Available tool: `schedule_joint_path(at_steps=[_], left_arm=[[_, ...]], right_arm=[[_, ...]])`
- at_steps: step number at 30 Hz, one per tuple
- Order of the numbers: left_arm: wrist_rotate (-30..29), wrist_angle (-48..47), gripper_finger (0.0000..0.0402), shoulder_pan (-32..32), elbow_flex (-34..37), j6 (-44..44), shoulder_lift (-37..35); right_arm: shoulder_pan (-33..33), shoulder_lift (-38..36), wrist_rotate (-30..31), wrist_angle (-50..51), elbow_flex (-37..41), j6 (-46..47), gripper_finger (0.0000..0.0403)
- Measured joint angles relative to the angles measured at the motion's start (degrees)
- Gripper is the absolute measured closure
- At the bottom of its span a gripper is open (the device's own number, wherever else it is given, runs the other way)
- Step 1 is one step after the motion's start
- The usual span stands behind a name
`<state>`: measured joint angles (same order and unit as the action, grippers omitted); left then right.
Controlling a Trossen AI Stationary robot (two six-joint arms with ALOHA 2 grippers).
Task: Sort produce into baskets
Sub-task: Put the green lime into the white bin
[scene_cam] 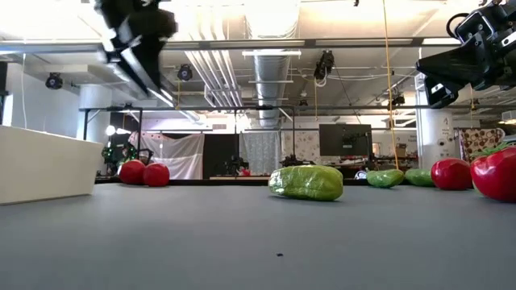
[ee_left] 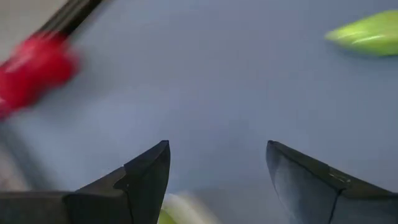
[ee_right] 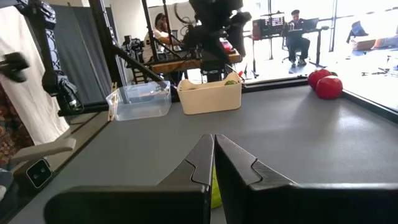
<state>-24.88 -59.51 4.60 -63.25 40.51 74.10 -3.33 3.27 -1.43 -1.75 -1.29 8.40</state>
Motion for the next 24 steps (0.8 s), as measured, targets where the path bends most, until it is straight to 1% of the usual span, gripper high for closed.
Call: schedule_joint_path(at_steps=[3, 6, 8, 11, 14, 18, 21, 24], left_arm=[[3.24, 12.49, 0.0155, 0.15, 0.04, -9.35, 1.85], [4.58, 18.71, 0.0155, 0.15, 0.22, -15.71, 4.32], [3.02, 20.42, 0.0155, 0.13, 0.32, -17.84, 6.03], [-1.40, 22.64, 0.0155, 0.13, 0.59, -19.16, 8.79], [-3.78, 28.98, 0.0155, 0.83, 2.45, -21.04, 11.34], [-3.55, 46.63, 0.0155, 2.14, 7.00, -29.97, 13.44], [-3.01, 59.89, 0.0155, 2.19, 11.31, -35.97, 13.62], [-2.56, 71.94, 0.0155, 1.93, 15.92, -40.42, 12.82]], right_arm=[[-0.02, 0.00, -0.02, 0.01, 0.01, 0.00, 0.0394], [-0.01, -0.01, -0.02, 0.01, 0.00, 0.00, 0.0394], [-0.02, 0.00, 0.00, 0.01, 0.00, 0.00, 0.0394], [-0.02, 0.00, -0.02, 0.01, -0.01, 0.00, 0.0394], [0.00, -0.02, 0.00, 0.01, -0.01, 0.00, 0.0394], [0.00, 0.00, -0.01, 0.01, 0.00, 0.00, 0.0394], [-0.02, -0.01, -0.09, 0.82, -0.14, 0.16, 0.0394], [0.00, 0.00, -0.10, 2.13, -0.57, 3.74, 0.0394]])
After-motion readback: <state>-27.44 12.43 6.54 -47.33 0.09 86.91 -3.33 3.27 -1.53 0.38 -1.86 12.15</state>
